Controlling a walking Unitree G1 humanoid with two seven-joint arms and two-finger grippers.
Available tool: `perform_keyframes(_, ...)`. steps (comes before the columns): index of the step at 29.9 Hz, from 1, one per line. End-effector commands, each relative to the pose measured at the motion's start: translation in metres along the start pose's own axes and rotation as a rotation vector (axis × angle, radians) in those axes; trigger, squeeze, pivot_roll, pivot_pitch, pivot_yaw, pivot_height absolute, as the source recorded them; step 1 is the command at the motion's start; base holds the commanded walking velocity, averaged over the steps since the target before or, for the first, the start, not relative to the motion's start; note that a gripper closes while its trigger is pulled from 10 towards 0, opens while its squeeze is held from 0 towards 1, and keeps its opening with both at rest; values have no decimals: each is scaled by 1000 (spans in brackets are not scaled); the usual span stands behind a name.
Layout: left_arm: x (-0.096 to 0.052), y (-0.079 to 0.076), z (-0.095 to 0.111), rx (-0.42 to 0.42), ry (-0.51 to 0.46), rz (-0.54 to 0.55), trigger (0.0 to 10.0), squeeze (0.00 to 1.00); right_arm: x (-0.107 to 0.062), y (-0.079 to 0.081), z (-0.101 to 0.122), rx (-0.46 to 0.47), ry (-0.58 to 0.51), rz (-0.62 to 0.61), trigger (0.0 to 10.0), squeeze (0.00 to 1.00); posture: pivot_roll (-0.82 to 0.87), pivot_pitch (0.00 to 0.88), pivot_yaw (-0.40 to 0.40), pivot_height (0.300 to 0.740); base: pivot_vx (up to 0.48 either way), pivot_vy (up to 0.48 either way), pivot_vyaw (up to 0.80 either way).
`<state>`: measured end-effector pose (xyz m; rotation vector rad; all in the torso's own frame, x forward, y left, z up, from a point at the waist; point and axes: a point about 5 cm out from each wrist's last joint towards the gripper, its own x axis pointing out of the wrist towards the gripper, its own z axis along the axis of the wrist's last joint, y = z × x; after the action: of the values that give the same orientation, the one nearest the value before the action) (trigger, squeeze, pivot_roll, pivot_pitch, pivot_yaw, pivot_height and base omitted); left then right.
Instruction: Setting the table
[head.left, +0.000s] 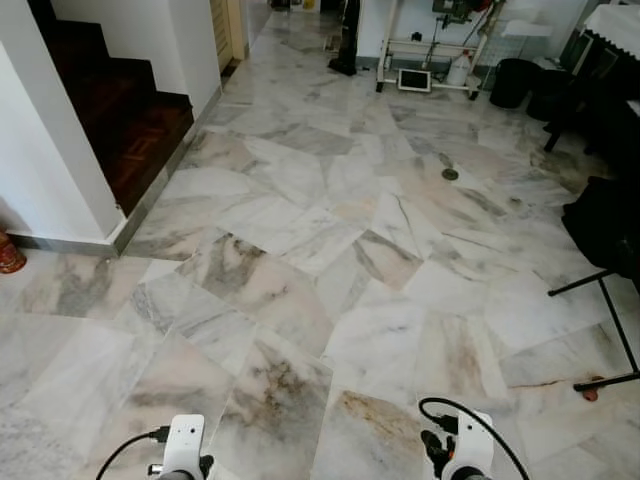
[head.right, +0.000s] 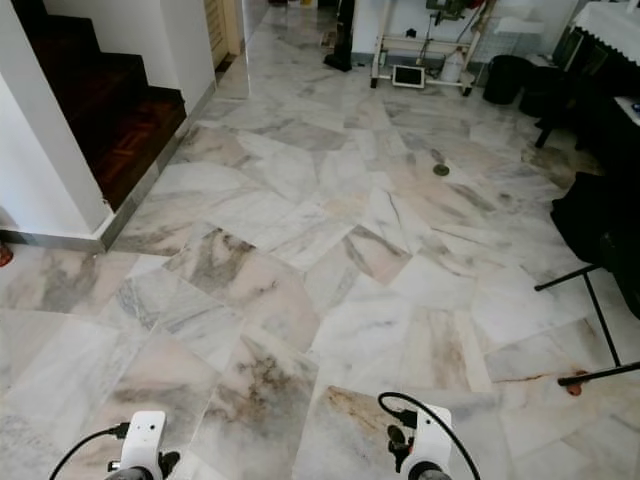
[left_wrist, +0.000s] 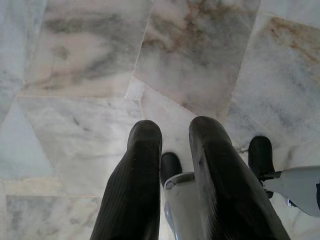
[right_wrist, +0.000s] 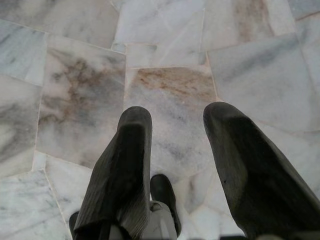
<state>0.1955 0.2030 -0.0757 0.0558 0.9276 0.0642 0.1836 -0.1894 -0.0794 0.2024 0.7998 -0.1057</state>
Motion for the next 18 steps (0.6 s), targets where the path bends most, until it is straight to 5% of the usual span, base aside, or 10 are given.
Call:
perform_keyframes(1, 0, -1, -1, 50, 9, -16, 10000, 0, -1, -1, -5, -1, 23, -4, 10000, 0, 47, 0, -46, 740, 0, 0, -688)
perform_keyframes(18, 2, -2, 15, 100, -60, -28, 10000, 0, -1, 2, -6, 8, 31, 4, 10000, 0, 51, 0, -38, 740, 0, -94, -690)
